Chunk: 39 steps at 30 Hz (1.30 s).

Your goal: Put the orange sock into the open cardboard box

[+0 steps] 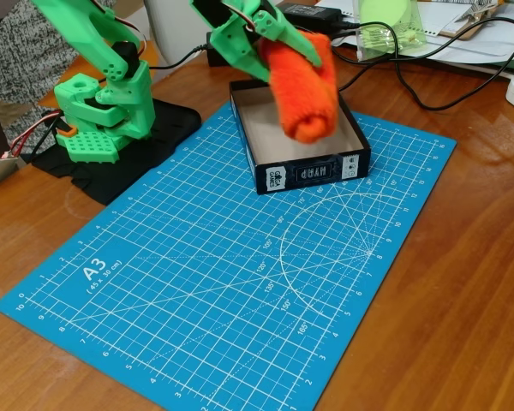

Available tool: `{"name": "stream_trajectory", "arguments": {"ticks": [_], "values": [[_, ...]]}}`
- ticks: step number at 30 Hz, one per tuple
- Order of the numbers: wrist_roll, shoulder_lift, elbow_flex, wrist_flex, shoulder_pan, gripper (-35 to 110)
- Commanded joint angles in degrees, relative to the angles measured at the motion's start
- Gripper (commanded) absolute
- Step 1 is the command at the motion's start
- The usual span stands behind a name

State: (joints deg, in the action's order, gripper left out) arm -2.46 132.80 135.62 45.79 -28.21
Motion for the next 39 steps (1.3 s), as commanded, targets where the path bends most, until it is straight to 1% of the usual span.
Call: {"name": "stream_trajectory", "arguments": {"ticks": [1, 7, 13, 15, 18, 21, 25, 27, 30, 35, 39], "values": [[-1.1, 2.4, 1.1, -0.4, -2.2, 33], [-3.4, 3.1, 3.1, 1.1, -4.1, 32], [-6.8, 3.4, 2.2, 2.5, -1.4, 28], [-9.1, 4.3, 1.1, 2.7, 2.0, 30], [-5.5, 8.5, -0.1, 4.6, 9.1, 25], [-3.4, 14.9, -0.2, 10.4, 16.2, 22], [5.8, 22.2, 1.4, 20.4, 24.1, 18], [5.7, 25.0, 4.0, 24.6, 26.5, 16], [7.0, 29.3, 11.2, 22.9, 30.7, 18], [3.5, 39.6, 22.7, 18.9, 33.6, 16], [7.9, 47.5, 31.2, 16.7, 34.2, 13]]}}
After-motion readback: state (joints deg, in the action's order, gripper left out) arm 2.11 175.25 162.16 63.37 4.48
